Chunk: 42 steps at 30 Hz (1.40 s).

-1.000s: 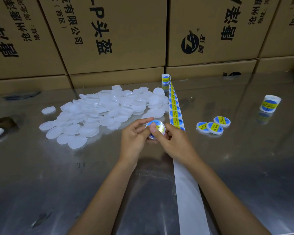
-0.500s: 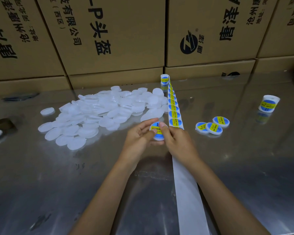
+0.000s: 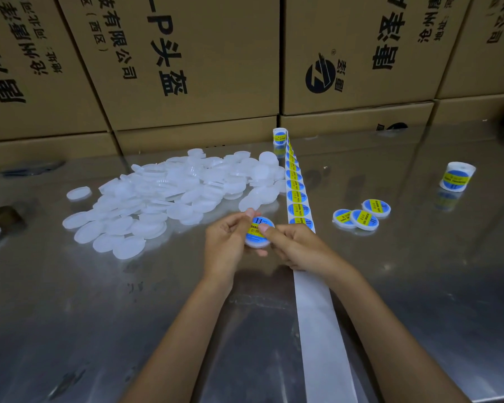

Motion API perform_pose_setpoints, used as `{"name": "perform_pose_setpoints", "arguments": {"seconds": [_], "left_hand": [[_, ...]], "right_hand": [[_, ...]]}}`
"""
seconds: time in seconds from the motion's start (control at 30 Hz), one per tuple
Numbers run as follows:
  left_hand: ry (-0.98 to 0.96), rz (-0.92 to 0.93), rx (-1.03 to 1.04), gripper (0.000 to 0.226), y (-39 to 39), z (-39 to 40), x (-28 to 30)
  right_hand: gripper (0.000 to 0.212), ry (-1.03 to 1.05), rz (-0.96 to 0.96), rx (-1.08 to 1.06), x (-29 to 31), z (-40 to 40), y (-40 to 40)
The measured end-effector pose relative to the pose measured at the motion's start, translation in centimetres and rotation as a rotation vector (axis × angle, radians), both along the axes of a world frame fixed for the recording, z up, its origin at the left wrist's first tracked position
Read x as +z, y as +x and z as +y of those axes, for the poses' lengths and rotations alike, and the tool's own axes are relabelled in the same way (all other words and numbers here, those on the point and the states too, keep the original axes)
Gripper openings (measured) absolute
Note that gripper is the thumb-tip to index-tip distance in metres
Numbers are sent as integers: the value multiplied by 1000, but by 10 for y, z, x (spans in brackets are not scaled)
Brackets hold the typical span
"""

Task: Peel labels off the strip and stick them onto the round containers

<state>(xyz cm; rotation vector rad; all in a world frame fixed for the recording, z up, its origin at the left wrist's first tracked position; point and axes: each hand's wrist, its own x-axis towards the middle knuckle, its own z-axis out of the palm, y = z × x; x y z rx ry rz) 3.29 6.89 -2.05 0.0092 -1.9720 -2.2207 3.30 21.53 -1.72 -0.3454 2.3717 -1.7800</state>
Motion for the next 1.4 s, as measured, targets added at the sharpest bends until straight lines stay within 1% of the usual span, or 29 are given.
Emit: {"name": "perform_pose_setpoints", "arguments": {"seconds": [0.07,0.13,0.17,0.23,0.3,0.4,0.5,0.53,0.6,0.73,0.8,0.83,0.87,0.93,1.03,1.17,1.23,1.3,1.4], "left_hand": [[42,-18,10,24,-3,1,-1],[108,-51,13,24,-7,-2,-3],[102,-58,26,23,-10,-3,-4],[17,-44,57,24,-14,-3,-9],[-98,-21,78,29,-17,-2,-14],[-204,3,91,33,-22,0,-19],[-275,-8,108,34,-27,-1,-22],[-289,-15,113,36,-28,-2,-23],[-305,-35,128,39,-32,-3,-26],[-333,-110,176,29,-44,-6,-24],[-359,-146,201,27,-55,-6,-21],[-411,-148,223,27,-61,-6,-20],[-479,-142,248,30,-68,-5,-19],[-609,-131,273,44,-79,-2,-14],[-808,-154,241,65,-100,2,-12],[-930,-228,186,70,-112,3,-12],[-886,-203,182,63,-109,1,-15],[-738,-139,192,45,-103,-3,-19],[-558,-76,163,18,-92,-5,-18]], "right_hand": [[47,-84,-101,-42,3,3,0],[48,-200,-159,-206,5,7,-4],[47,-281,-186,-321,5,11,-7],[44,-462,-238,-530,4,22,-14],[39,-663,-282,-642,2,34,-18],[33,-946,-333,-685,-1,48,-21],[31,-1228,-371,-691,-3,57,-22],[31,-1290,-379,-691,-4,60,-22],[30,-1345,-391,-681,-4,64,-21],[22,-1328,-392,-654,-4,63,-21],[20,-1265,-384,-645,-3,60,-21],[20,-1218,-375,-644,-3,58,-22],[20,-1164,-363,-642,-3,56,-22],[20,-1050,-336,-627,-2,52,-23],[19,-895,-288,-610,-1,48,-25],[17,-738,-238,-596,1,44,-30],[14,-657,-223,-609,0,41,-33],[11,-559,-176,-613,-4,38,-34],[12,-381,-48,-588,-10,32,-33]]}}
